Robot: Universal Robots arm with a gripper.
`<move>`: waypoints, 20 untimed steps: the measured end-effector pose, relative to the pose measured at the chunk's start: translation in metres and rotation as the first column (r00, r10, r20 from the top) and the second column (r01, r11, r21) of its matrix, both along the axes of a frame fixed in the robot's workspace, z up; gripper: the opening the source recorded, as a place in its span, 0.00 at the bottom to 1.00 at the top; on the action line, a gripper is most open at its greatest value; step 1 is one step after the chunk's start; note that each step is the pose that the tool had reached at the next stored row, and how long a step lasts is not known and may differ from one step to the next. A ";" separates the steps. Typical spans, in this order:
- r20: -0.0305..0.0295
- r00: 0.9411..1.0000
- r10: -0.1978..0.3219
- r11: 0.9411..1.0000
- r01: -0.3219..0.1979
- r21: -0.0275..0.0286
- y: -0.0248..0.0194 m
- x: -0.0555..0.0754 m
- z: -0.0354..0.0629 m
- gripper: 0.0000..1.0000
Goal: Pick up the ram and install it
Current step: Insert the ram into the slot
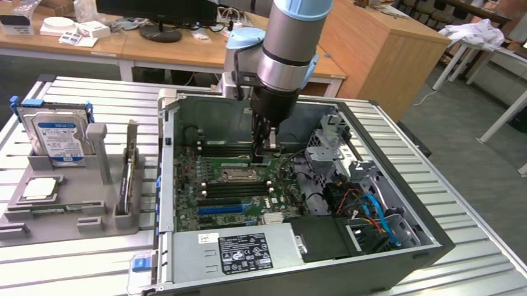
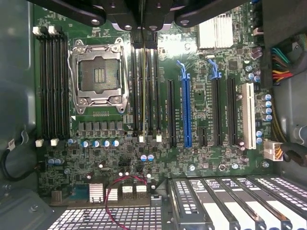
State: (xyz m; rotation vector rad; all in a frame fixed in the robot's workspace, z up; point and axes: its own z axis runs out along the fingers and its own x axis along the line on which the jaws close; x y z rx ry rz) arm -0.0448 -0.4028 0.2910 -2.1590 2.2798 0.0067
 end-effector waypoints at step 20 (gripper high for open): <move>0.000 1.000 0.000 1.000 0.000 0.000 -0.0042 0.000 -0.0036 0.12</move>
